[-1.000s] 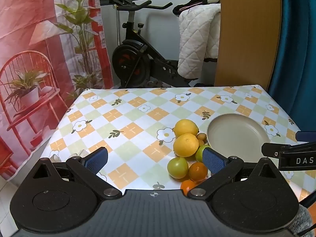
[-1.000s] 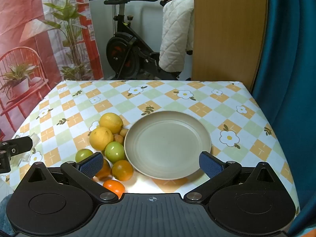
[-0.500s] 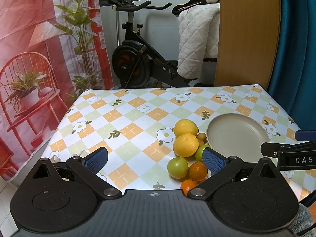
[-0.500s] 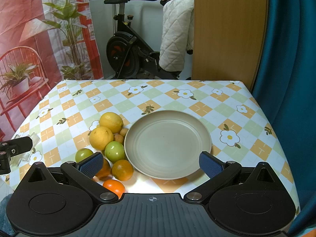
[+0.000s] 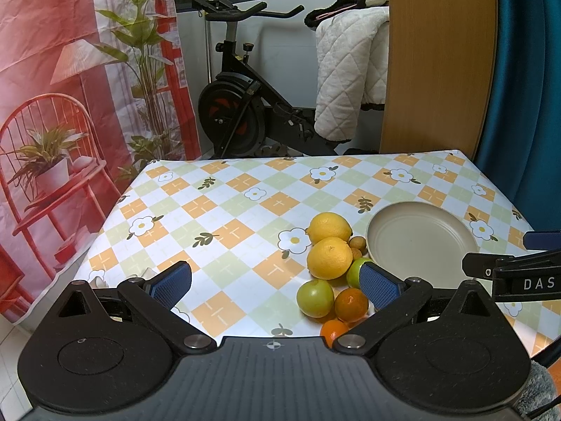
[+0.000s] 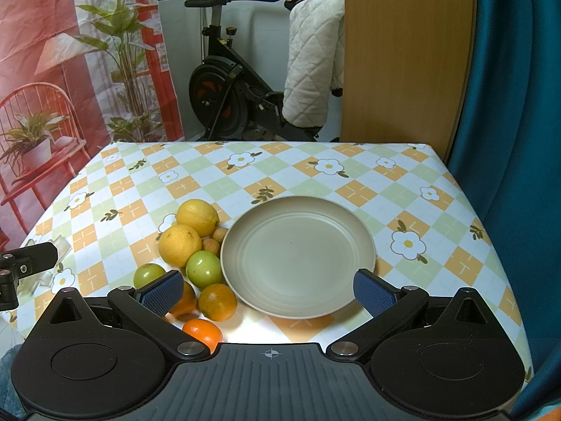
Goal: Organize fruits
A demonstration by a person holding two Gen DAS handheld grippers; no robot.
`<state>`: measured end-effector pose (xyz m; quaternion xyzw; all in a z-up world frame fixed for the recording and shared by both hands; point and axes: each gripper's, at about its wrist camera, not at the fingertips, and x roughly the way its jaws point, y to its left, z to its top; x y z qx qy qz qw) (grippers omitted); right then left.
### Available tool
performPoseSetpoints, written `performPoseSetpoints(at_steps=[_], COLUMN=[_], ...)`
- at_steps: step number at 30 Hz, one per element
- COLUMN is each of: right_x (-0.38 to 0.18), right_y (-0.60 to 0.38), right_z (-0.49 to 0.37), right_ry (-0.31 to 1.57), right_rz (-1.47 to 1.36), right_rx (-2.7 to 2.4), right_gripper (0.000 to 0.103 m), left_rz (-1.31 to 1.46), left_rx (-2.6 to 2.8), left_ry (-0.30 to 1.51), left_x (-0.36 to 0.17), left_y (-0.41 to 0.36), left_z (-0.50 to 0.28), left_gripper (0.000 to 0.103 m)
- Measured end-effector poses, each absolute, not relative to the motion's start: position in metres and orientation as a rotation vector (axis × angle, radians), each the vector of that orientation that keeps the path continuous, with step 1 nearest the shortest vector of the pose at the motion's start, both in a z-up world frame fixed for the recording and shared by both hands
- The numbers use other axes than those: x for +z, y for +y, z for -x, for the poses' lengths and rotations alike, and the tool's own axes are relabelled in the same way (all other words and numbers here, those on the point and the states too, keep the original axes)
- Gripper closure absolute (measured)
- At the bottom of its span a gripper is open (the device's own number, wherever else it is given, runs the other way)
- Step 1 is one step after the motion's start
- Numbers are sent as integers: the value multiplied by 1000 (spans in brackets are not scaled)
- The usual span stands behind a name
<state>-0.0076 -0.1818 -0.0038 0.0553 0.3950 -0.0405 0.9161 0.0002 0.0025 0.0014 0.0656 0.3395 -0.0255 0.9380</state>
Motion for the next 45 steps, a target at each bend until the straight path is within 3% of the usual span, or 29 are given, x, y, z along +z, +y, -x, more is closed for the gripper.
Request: performPoseSetpoints(at_steps=[45], right_x=[-4], right_y=[-181], right_z=[8], right_ry=[815], right_rz=[-114], right_rx=[-83], right_gripper=[0], left_rz=[-141], left_rx=[-57], left_ry=[687], left_x=[-1], left_y=[-1], left_z=[3], left_gripper=[0])
